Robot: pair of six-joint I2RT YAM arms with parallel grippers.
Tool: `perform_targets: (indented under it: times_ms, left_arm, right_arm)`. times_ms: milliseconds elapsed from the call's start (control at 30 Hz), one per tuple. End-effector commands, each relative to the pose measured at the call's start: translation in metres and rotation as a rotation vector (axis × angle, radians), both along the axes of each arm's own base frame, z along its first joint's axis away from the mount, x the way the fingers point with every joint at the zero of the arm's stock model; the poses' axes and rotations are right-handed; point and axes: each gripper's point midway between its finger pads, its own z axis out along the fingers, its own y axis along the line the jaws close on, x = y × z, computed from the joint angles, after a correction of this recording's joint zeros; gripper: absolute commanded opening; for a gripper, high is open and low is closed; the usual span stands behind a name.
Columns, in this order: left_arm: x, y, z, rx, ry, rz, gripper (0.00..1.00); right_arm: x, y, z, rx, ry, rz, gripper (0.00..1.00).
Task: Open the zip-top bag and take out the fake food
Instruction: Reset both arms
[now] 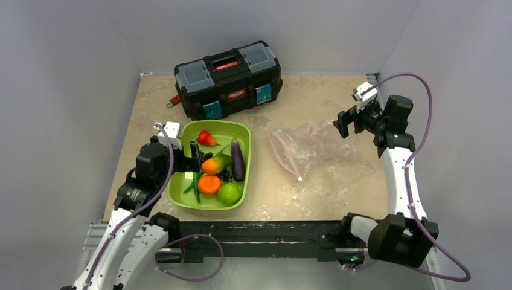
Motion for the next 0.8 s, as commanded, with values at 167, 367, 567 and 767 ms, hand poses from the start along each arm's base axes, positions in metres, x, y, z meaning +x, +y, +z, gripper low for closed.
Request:
perform_targets:
  times_ms: [167,367,567,767]
  left_arm:
    - [0.0,0.013,0.014,0.033,-0.079,0.04,1.0]
    - [0.0,0.015,0.014,0.033,-0.08,0.049,1.0]
    - [-0.004,0.013,0.015,0.017,-0.082,0.036,1.0]
    - [-0.005,0.012,0.015,0.011,-0.084,0.027,1.0]
  right_arm:
    - [-0.004,0.01,0.029,0.264,-0.018,-0.094,0.99]
    - [-0.011,0.019,0.033,0.406,-0.028,-0.066,0.99]
    - [-0.025,0.029,0.04,0.419,0.01,0.014,0.99]
    - [-0.029,0.034,0.035,0.452,0.012,0.037,0.99]
